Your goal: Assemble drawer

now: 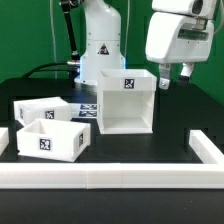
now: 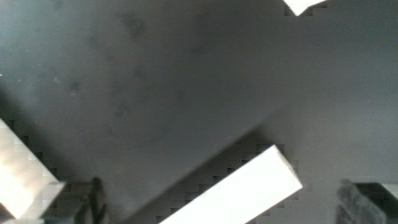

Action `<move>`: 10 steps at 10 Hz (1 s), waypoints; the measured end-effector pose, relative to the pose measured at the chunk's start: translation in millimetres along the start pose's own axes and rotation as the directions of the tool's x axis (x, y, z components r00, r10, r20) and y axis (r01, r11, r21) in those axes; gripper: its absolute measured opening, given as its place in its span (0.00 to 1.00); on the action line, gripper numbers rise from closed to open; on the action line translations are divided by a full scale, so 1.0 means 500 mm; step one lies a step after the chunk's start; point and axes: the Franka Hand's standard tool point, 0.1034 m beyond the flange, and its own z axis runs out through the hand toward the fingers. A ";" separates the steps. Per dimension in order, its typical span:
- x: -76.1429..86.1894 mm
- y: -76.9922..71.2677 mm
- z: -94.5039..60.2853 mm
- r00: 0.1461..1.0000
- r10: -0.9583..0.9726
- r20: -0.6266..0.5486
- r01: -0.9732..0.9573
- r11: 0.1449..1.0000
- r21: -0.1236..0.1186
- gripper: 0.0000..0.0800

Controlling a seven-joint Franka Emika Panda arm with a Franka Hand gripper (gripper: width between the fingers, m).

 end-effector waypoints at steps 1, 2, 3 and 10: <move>0.001 -0.001 0.000 1.000 0.004 0.005 -0.004 1.000 -0.012 0.81; 0.001 0.000 0.000 1.000 -0.001 0.007 0.001 1.000 -0.016 0.81; 0.000 0.000 0.000 1.000 -0.003 0.008 0.004 1.000 -0.017 0.81; -0.095 -0.030 -0.019 0.977 0.211 0.041 -0.213 0.975 0.056 0.81</move>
Offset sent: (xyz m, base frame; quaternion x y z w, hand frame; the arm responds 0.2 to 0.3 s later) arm 0.0000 0.0000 0.0000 0.0000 0.0000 0.0000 1.0000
